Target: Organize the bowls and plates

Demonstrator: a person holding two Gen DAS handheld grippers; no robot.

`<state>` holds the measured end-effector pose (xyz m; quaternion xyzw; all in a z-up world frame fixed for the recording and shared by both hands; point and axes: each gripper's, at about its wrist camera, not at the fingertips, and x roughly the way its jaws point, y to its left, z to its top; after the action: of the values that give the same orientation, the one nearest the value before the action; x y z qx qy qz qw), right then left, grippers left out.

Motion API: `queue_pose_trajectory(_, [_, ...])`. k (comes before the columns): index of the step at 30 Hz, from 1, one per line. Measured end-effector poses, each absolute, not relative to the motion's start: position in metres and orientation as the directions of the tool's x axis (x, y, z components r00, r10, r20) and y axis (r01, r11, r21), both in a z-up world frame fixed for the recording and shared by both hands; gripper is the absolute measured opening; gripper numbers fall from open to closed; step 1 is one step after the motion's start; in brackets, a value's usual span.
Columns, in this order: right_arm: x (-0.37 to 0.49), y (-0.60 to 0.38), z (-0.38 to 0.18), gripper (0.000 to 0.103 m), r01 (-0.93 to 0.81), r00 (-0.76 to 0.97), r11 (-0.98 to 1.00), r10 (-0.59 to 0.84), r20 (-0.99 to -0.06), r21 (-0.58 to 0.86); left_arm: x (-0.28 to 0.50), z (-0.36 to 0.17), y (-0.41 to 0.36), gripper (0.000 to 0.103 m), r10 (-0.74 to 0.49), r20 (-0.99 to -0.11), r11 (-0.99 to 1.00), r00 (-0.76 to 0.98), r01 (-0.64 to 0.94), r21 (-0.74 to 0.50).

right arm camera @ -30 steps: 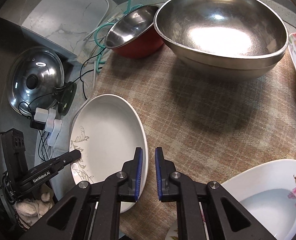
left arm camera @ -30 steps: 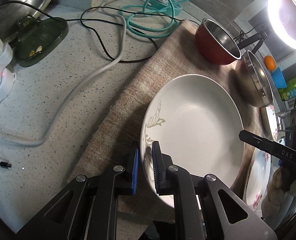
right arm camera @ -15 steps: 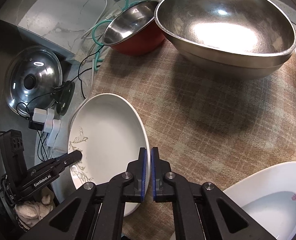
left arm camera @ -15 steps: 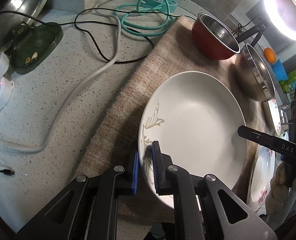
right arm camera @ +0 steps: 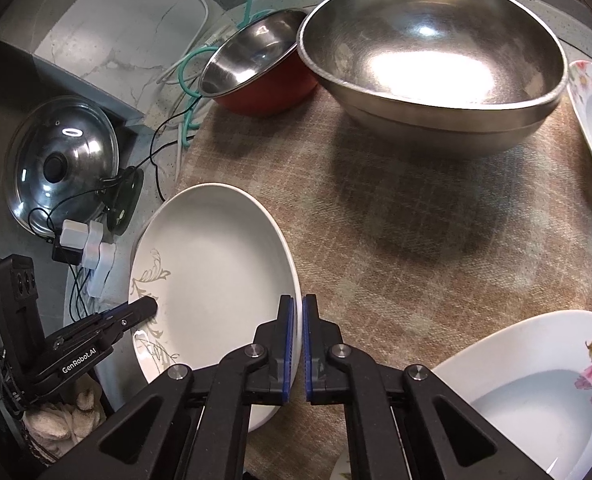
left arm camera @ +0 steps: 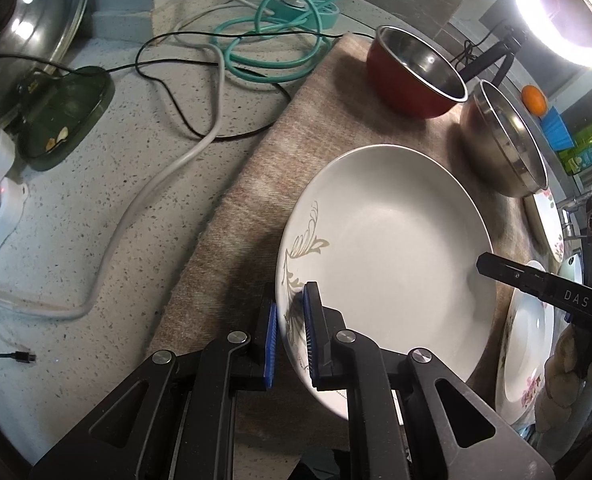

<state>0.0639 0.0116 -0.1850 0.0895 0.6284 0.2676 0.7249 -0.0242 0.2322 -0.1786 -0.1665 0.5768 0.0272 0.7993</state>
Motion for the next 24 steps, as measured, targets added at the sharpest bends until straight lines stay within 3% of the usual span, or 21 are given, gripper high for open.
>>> queue_pose_trajectory(24, [0.042,-0.076,-0.143,0.004,-0.165,0.2,0.869,0.493,-0.847,0.467,-0.007,-0.139,0.153,0.011,-0.199,-0.905,0.969,0.376,-0.063,-0.239])
